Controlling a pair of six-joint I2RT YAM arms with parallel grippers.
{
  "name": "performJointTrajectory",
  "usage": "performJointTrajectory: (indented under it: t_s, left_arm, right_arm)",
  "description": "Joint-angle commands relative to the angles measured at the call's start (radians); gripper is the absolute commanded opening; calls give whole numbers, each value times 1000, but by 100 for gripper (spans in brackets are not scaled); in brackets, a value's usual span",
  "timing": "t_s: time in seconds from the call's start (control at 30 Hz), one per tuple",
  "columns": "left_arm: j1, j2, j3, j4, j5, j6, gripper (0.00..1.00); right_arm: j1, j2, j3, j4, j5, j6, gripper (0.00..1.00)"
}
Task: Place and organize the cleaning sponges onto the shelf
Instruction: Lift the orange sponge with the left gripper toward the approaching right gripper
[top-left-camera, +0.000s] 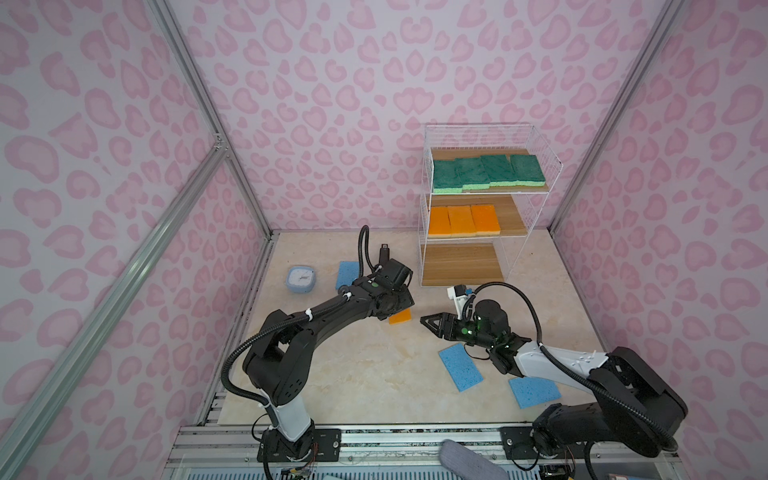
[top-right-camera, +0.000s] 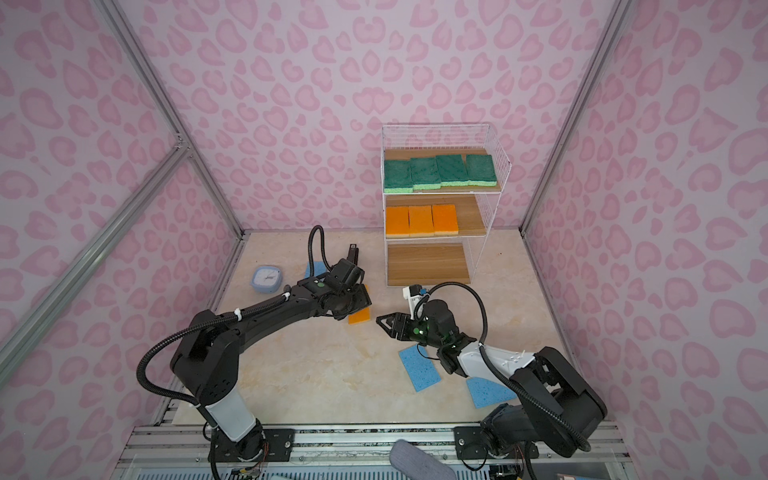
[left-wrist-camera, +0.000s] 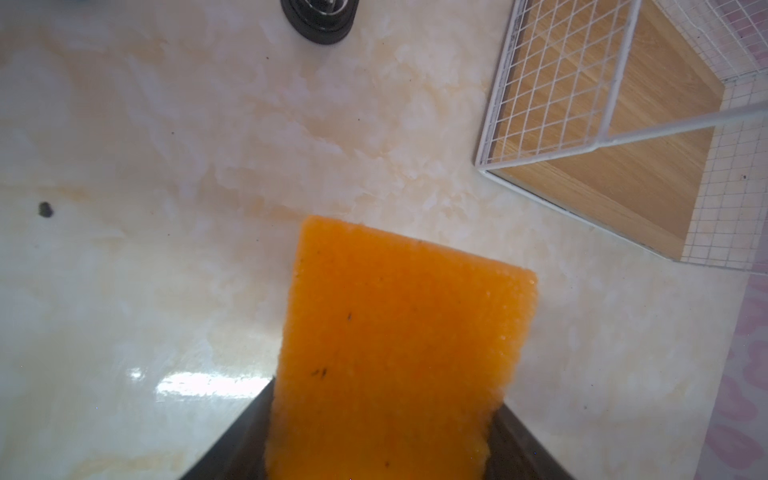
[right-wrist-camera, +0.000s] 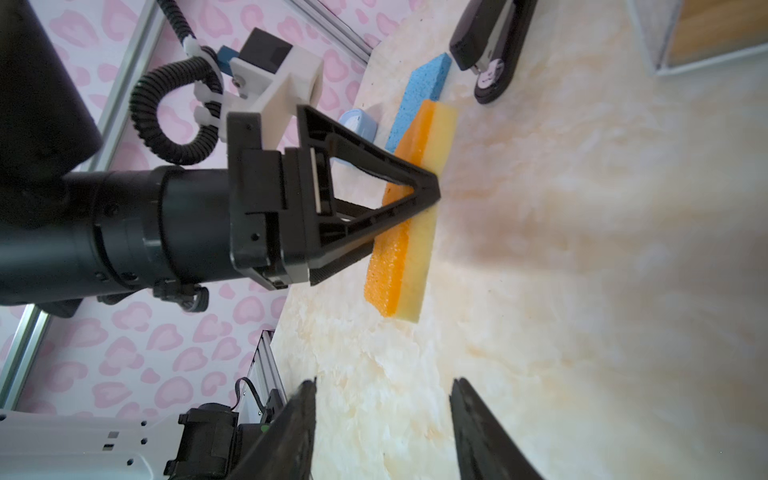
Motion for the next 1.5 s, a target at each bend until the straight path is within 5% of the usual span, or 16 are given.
performJointTrajectory:
  t_s: [0.0,0.6,1.03,1.23,1.27,1.47]
  left_arm:
    - [6,-25,4,-19,6,-5,69]
    - [18,-46,10,-24,37,-14,69]
    - [23,-61,10,-24,37,-9,70]
    - [24,-84,6,-17,47,41,87]
    - [25,-98,-3,-8,52,56,97]
    - [43,-238,-137,119,62,123,98]
  right_arm:
    - [19,42,28,107,7,11,53]
    - [41,248,141,172,2,59,42]
    - [40,302,161,212,-16,91,16]
    - [39,249,166,148,-4,62,10]
    - [40,233,167,116,0,49,10]
    - [39,93,172,-117,45,-57,9]
